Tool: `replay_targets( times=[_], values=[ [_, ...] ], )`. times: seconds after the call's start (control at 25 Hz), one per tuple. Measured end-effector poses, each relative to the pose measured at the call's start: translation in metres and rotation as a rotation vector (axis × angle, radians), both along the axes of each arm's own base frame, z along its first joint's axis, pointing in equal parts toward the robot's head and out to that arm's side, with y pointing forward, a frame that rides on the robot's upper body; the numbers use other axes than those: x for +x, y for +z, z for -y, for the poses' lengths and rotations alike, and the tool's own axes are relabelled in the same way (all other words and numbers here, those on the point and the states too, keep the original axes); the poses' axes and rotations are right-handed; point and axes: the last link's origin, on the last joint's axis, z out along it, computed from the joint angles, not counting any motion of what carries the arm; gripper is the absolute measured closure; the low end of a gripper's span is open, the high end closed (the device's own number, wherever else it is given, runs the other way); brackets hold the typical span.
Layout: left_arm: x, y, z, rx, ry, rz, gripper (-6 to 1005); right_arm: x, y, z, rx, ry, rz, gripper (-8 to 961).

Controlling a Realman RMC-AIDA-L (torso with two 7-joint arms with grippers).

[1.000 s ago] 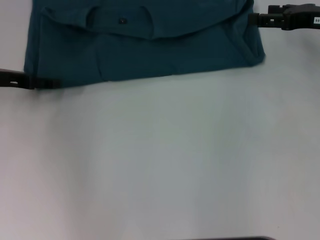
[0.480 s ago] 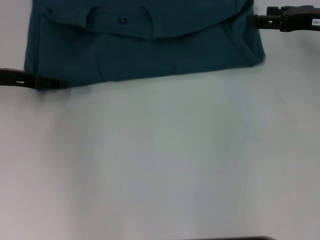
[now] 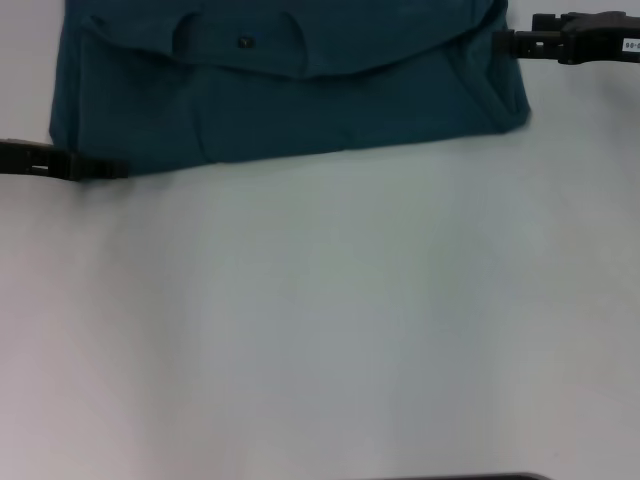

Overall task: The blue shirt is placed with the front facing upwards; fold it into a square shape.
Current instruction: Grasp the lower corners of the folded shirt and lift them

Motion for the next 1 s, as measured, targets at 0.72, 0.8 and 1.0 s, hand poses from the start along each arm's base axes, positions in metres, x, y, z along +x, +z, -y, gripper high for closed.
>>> replay_targets(
  times=[0.72,0.8,1.0],
  values=[
    [-0.002,0.005,-0.001,0.008,-0.006,-0.012,661,0.002,0.000,0.001,0.003,-0.012,-0.006,44],
    [-0.002,0.006,-0.002,0.013,-0.010,-0.024,656,0.002,0.000,0.001,0.002,-0.012,-0.007,44],
    [-0.004,0.012,-0.004,0.033,0.009,-0.026,762,0.002,-0.001,0.002,0.002,-0.014,-0.010,45]
  ],
)
